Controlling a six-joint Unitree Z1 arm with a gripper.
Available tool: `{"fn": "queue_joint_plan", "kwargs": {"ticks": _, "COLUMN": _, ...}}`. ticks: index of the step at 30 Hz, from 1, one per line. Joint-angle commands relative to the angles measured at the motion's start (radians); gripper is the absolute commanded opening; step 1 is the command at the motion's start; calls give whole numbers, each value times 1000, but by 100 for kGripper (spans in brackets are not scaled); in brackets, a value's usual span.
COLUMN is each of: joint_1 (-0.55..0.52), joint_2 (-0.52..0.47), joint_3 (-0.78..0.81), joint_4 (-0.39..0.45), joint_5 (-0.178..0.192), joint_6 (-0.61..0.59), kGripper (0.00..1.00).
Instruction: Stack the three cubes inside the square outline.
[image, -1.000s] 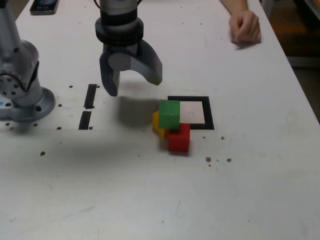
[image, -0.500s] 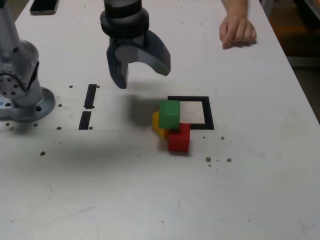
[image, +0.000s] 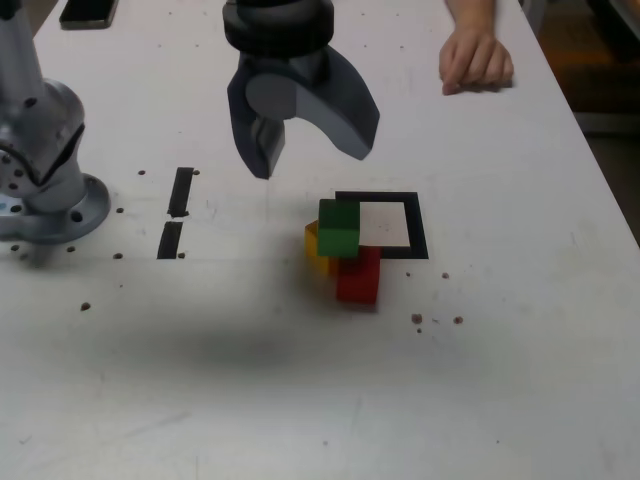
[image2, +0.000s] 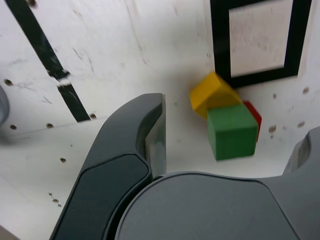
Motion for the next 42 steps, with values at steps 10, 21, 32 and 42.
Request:
{"fn": "queue_joint_plan", "kwargs": {"ticks": 10, "joint_1": -54, "joint_2": 106, "joint_3": -37, "joint_4": -36, "joint_5": -56, "joint_6": -17, "kGripper": 95}}
{"fn": "queue_joint_plan", "kwargs": {"ticks": 21, "joint_1": -54, "joint_2": 181, "joint_3": -13, "joint_4": -94, "joint_5": -71, "joint_6": -30, "kGripper": 94}}
{"fn": "queue_joint_plan", "kwargs": {"ticks": 32, "joint_1": -54, "joint_2": 230, "joint_3": -3, "joint_4": -105, "joint_5": -77, "joint_6": -37, "kGripper": 60}}
{"fn": "queue_joint_plan", "kwargs": {"ticks": 42, "joint_1": -54, "joint_2": 202, "joint_3": -18, "joint_4": -112, "joint_5": -41, "joint_6": -44, "kGripper": 3}}
